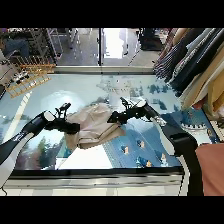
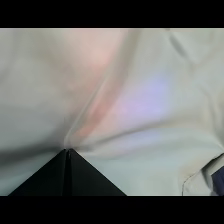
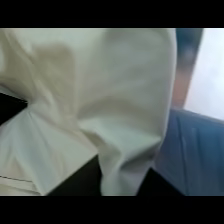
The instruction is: Fold the clothes and pants, and hang the long-sleeved shirts on hangers.
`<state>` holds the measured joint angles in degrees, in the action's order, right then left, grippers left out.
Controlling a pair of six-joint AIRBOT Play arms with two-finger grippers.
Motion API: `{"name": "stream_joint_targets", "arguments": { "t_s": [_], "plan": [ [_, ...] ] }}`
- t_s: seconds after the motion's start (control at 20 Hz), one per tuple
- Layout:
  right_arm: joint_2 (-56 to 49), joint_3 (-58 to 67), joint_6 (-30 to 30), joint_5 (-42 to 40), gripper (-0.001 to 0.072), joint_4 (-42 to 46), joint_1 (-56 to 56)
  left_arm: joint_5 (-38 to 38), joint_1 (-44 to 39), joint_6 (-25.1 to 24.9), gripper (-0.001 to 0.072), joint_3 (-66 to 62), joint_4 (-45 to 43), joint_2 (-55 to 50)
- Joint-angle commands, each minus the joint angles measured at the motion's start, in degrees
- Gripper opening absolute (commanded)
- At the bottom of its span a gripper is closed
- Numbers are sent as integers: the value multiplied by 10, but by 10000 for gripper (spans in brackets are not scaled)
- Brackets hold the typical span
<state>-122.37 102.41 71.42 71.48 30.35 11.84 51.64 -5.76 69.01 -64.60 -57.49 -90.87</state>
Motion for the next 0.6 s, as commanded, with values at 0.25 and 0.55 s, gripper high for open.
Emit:
{"name": "stream_joint_targets", "arguments": {
  "t_s": [0.25, 0.55],
  "plan": [
    [71, 51, 54, 29, 15, -38, -28, 102, 31, -11, 11, -17, 15, 107],
    [296, 43, 205, 69, 14, 145, -186, 197, 113, -18, 12, -19, 9, 300]
  ]
}}
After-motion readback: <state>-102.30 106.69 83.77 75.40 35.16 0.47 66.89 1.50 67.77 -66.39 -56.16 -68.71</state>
